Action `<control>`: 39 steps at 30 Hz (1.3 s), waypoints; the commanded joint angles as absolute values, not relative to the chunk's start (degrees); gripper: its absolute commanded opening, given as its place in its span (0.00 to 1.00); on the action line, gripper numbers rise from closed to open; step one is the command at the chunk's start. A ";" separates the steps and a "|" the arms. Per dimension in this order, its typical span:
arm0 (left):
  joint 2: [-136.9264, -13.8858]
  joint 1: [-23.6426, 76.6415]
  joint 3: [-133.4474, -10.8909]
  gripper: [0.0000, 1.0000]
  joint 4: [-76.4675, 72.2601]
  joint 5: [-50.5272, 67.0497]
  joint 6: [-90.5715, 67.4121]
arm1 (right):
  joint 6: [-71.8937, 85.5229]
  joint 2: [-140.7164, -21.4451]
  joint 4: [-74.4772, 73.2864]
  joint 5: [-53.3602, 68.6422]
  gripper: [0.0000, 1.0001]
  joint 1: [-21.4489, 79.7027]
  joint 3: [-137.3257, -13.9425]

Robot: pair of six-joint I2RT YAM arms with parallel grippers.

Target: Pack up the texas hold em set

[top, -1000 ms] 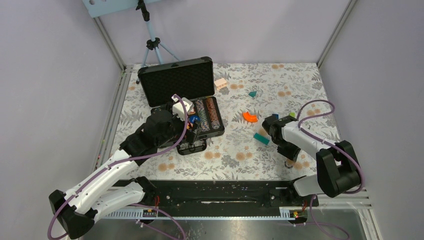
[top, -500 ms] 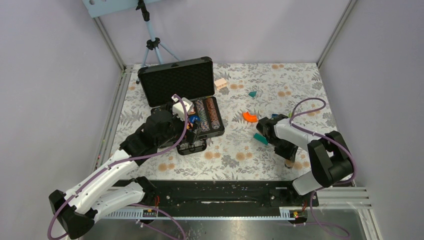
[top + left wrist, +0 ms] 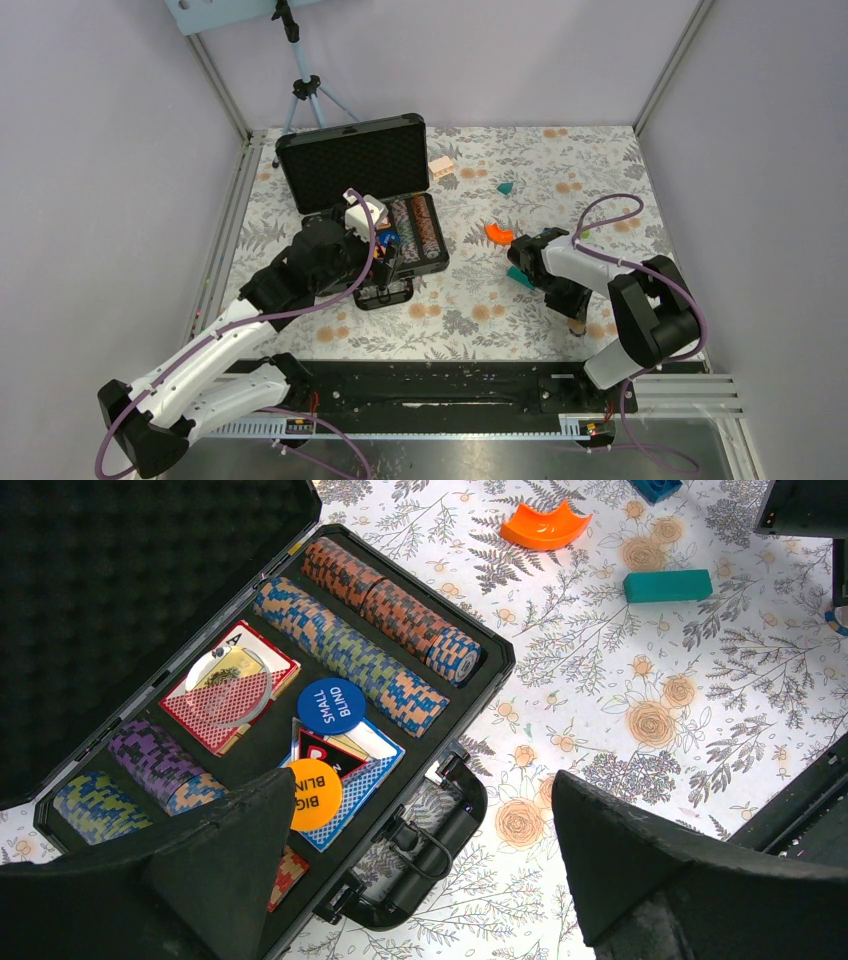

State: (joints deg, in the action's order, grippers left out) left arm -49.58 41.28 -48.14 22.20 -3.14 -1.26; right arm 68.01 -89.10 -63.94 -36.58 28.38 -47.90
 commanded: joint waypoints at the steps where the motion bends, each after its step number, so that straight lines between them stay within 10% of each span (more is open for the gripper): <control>1: -49.13 40.97 -48.00 0.99 19.34 -2.02 -0.48 | 70.20 -89.45 -64.70 -38.86 0.00 29.25 -49.48; 39: -49.25 41.40 -47.92 0.99 18.81 -0.26 -1.27 | 83.69 -97.19 -73.92 -47.07 0.00 30.01 -58.01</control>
